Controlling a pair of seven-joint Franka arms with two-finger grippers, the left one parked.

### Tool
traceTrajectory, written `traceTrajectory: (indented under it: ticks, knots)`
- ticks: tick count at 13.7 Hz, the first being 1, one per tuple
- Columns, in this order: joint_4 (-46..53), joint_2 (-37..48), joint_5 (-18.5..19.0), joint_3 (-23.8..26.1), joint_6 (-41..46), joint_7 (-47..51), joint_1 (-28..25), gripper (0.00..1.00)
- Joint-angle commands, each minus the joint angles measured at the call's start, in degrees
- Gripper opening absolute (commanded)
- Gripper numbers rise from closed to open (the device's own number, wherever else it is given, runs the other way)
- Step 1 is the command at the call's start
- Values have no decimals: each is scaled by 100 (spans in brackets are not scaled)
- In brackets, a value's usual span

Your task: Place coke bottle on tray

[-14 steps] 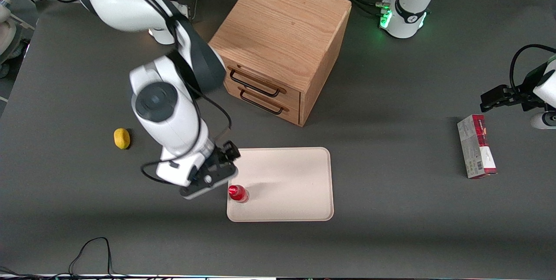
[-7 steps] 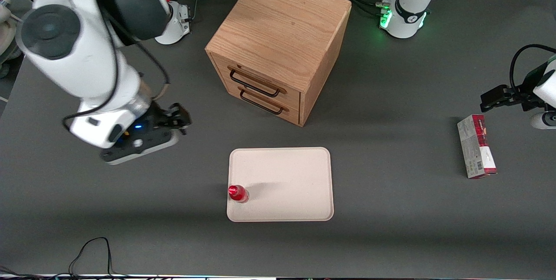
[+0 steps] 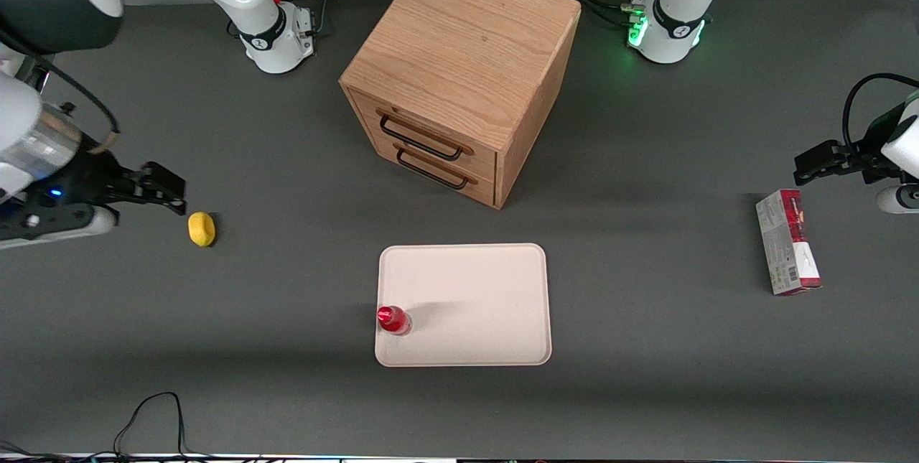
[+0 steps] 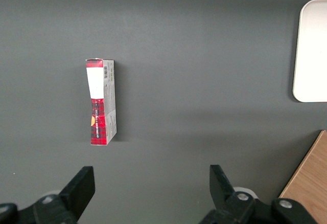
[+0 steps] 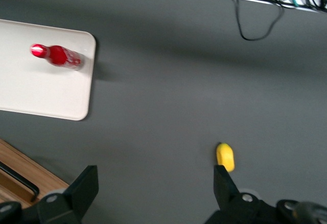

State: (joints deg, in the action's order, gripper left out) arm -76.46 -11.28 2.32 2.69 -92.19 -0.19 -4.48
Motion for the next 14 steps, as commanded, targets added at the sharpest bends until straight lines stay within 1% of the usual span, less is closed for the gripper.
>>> traceTrajectory:
  ticks: [1,6,14]
  knots:
    - [-878,600,-127,-214,-282,-402,176,100]
    - [-1196,768,-118,-628,-291,-420,158,100]
    - [-1143,777,-92,-656,-71,-438,158,100]
